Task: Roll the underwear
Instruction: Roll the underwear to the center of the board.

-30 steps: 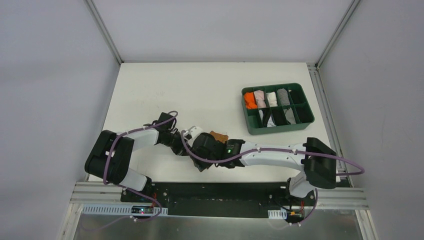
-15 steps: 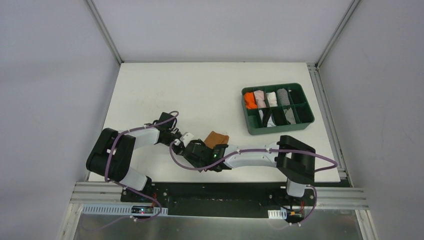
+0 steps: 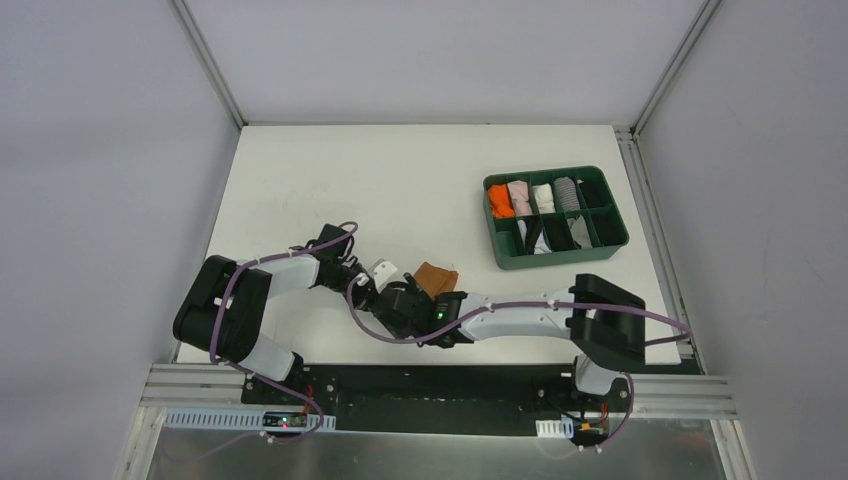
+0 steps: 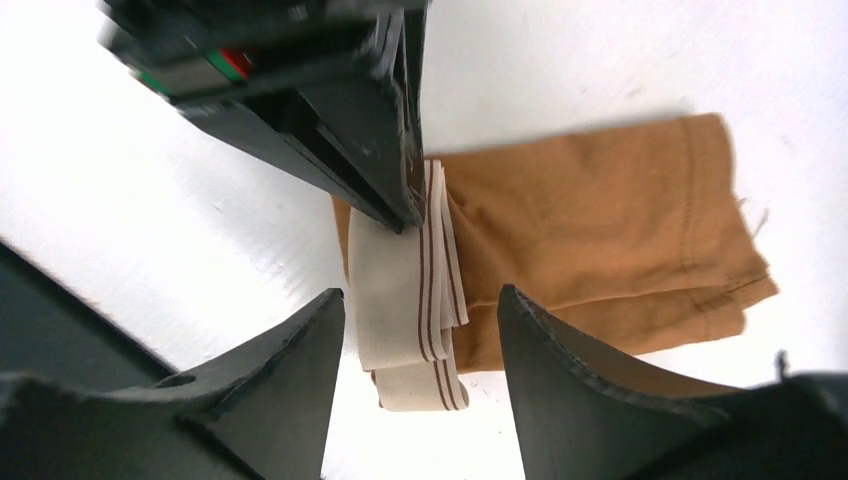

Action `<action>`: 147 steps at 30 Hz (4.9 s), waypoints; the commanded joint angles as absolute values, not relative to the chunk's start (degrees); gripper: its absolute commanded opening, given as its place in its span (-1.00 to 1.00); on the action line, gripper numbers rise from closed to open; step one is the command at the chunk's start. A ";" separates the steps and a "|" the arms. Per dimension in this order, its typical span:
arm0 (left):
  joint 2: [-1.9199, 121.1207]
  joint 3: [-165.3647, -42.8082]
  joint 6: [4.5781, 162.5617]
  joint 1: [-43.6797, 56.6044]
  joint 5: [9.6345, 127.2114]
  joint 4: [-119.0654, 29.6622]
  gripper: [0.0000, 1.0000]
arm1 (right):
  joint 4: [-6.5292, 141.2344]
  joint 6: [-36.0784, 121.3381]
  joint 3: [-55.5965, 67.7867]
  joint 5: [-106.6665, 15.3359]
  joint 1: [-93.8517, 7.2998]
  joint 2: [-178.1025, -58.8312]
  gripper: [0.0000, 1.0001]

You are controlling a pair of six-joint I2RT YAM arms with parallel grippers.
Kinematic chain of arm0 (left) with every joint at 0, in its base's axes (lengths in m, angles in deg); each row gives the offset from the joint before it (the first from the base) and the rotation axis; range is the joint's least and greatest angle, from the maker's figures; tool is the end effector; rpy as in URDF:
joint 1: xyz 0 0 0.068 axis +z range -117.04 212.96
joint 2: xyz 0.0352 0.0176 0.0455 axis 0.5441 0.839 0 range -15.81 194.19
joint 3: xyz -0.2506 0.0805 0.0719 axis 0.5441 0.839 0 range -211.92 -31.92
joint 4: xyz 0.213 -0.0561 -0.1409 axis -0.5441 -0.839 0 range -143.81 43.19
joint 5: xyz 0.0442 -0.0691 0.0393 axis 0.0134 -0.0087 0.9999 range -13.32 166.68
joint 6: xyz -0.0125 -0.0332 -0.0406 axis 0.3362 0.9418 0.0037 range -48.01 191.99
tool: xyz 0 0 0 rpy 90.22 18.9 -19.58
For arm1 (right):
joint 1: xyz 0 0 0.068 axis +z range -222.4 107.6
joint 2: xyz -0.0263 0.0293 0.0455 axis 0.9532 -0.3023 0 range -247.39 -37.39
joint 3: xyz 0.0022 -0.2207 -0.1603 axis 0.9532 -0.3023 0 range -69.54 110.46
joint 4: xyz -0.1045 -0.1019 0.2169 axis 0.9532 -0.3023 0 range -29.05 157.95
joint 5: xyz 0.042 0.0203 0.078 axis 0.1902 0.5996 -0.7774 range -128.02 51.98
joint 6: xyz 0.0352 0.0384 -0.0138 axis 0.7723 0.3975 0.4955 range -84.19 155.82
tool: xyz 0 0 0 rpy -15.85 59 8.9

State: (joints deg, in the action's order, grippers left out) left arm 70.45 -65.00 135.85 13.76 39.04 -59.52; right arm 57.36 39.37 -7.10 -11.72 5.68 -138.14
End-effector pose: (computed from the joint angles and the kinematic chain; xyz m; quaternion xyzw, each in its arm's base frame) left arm 0.2189 -0.0993 0.1235 0.2893 -0.8819 0.3672 0.0611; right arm 0.0915 0.3571 0.1882 -0.4885 0.7740 0.0621 0.3979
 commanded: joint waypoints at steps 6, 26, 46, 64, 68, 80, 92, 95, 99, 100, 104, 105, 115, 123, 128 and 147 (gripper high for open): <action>73.05 -63.73 133.34 12.74 46.08 -62.40 -0.76 | 57.96 40.86 -4.66 -13.50 7.81 -131.63 0.21; 72.55 -63.39 133.43 12.83 45.75 -62.27 -0.76 | 55.57 42.46 -2.91 -13.86 7.49 -143.67 0.19; 72.55 -64.27 131.79 13.54 44.05 -62.27 -0.76 | 54.62 40.06 -5.51 0.12 10.09 -147.12 -0.03; 59.77 -65.69 127.34 18.35 42.13 -69.89 0.12 | 61.89 48.86 -11.94 -21.82 4.78 -140.19 -1.00; 54.86 -64.96 123.56 23.25 41.40 -75.14 0.37 | 63.15 51.64 -12.39 -28.06 3.06 -139.37 -1.00; 47.73 -54.42 123.53 23.34 35.09 -68.08 0.72 | 69.89 59.27 -14.63 -41.71 -1.35 -138.43 -1.00; 52.95 -51.62 126.96 21.92 38.82 -61.05 -0.02 | 71.48 59.84 -14.91 -44.41 -2.06 -138.55 -1.00; 54.66 -51.65 127.40 21.64 39.75 -59.99 -0.51 | 71.76 59.90 -15.27 -45.03 -2.38 -138.25 -1.00; 55.77 -51.90 127.74 21.32 39.85 -59.67 -1.00 | 69.75 59.11 -15.06 -43.25 -2.24 -136.56 -0.48; 55.80 -51.75 127.94 21.29 39.94 -59.72 -1.00 | 68.71 58.53 -15.03 -41.85 -2.04 -135.56 -0.18; 55.70 -51.10 128.69 21.27 39.97 -59.73 -1.00 | 63.75 53.97 -14.46 -29.73 0.67 -131.57 0.20; 55.83 -50.88 128.74 21.27 39.87 -59.73 -1.00 | 62.84 52.69 -14.17 -27.30 1.56 -130.91 0.22; 56.95 -50.96 128.71 21.27 39.68 -59.67 -1.00 | 58.99 39.10 -8.36 -12.73 10.34 -134.41 0.26; 57.20 -51.43 128.68 21.24 39.33 -59.72 -1.00 | 58.76 36.26 -4.24 -11.30 13.18 -139.11 0.26; 56.49 -51.31 128.68 21.26 38.75 -59.77 -1.00 | 58.42 36.22 -3.26 -10.11 13.40 -141.98 0.11; 47.99 -53.04 130.77 21.36 37.10 -61.65 0.16 | 67.26 49.97 -13.53 -31.84 3.38 -135.09 -1.00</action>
